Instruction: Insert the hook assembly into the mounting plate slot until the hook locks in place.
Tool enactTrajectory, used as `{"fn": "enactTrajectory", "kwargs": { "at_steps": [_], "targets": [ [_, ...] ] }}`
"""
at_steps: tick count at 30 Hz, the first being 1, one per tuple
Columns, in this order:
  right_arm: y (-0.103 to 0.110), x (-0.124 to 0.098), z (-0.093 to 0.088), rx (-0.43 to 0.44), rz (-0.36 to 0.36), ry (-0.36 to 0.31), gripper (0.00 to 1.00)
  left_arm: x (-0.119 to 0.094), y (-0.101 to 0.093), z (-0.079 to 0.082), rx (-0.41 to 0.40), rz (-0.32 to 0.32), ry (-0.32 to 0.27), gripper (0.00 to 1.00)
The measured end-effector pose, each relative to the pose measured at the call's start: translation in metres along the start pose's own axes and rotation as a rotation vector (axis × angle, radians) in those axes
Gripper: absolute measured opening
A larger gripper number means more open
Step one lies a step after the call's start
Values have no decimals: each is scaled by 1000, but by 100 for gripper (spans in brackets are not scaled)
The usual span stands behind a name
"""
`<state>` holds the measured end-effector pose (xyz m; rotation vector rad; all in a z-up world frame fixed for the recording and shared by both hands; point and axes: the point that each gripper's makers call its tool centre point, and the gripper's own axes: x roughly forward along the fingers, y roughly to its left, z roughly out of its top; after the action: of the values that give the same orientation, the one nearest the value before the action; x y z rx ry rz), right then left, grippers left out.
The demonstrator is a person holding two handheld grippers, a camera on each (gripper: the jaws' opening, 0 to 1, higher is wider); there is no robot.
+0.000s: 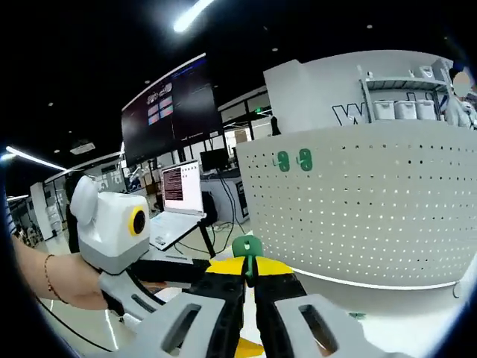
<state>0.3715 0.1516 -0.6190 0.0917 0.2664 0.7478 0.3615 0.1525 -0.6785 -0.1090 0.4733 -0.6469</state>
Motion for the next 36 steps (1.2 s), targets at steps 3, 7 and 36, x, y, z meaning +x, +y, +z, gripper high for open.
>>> {"fn": "enactTrajectory", "kwargs": {
  "at_steps": [3, 7, 36],
  "targets": [
    [-2, 2, 5, 11, -24, -9, 0, -1, 1, -1, 1, -4, 11, 85],
    [-5, 5, 9, -2, -39, -12, 0, -2, 6, 3, 21, 30, -21, 97],
    [-96, 51, 72, -87, -437, -249, 0, -30, 22, -32, -27, 36, 47, 100]
  ]
}}
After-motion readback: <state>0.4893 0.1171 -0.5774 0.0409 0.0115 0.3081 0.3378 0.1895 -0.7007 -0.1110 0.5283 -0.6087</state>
